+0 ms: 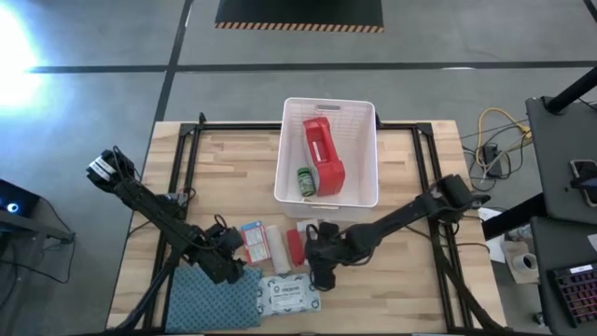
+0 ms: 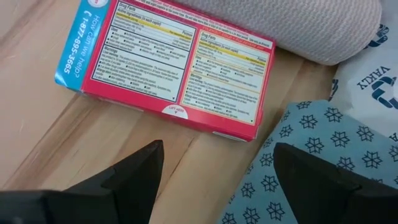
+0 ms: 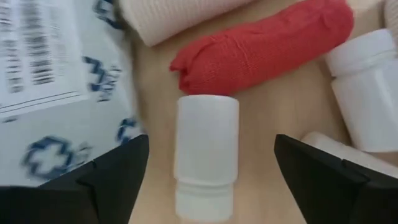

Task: Pick & place medical supplies in basket/bin
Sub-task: Put the bottom white pill bottle into the white bin

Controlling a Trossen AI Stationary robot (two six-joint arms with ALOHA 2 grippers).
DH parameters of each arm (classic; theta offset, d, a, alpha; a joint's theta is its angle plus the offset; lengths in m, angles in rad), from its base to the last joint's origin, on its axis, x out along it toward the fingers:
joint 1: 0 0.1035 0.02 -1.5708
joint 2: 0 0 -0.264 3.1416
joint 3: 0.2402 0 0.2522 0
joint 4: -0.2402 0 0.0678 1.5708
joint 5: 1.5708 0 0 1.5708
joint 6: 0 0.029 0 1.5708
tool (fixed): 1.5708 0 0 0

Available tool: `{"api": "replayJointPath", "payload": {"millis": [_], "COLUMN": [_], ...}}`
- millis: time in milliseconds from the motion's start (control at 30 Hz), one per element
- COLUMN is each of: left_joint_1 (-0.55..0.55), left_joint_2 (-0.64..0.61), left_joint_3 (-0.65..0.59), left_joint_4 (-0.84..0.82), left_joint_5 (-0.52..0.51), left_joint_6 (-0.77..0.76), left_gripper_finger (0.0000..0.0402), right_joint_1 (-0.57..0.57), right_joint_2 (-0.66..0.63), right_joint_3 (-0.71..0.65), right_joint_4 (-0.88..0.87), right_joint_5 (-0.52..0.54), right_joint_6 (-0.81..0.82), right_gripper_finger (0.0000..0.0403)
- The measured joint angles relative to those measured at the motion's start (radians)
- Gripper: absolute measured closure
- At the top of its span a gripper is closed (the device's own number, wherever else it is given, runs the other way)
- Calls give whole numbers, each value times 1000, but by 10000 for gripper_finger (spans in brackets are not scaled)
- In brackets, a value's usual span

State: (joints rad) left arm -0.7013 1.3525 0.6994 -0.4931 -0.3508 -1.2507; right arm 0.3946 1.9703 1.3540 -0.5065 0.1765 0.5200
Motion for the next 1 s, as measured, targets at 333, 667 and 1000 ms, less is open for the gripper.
{"api": "replayJointPath", "payload": {"millis": [333,667,1000], "left_joint_1": [0,0,0], "left_joint_2": [0,0,0], "left_joint_3": [0,-11,-10], "left_joint_4": [-3,-5,-3], "left_joint_5": [0,0,-1], "left_joint_6": [0,-1,-1], "left_gripper_finger": [121,121,121], "right_joint_1": [1,-7,-11], "right_joint_2": [77,79,-84], "right_joint_3": [-2,-2,-3], "right_joint_4": [19,14,10], "right_joint_5": [3,-32,51], "right_joint_6": [48,107,174], "right_gripper_finger": [76,193,241]}}
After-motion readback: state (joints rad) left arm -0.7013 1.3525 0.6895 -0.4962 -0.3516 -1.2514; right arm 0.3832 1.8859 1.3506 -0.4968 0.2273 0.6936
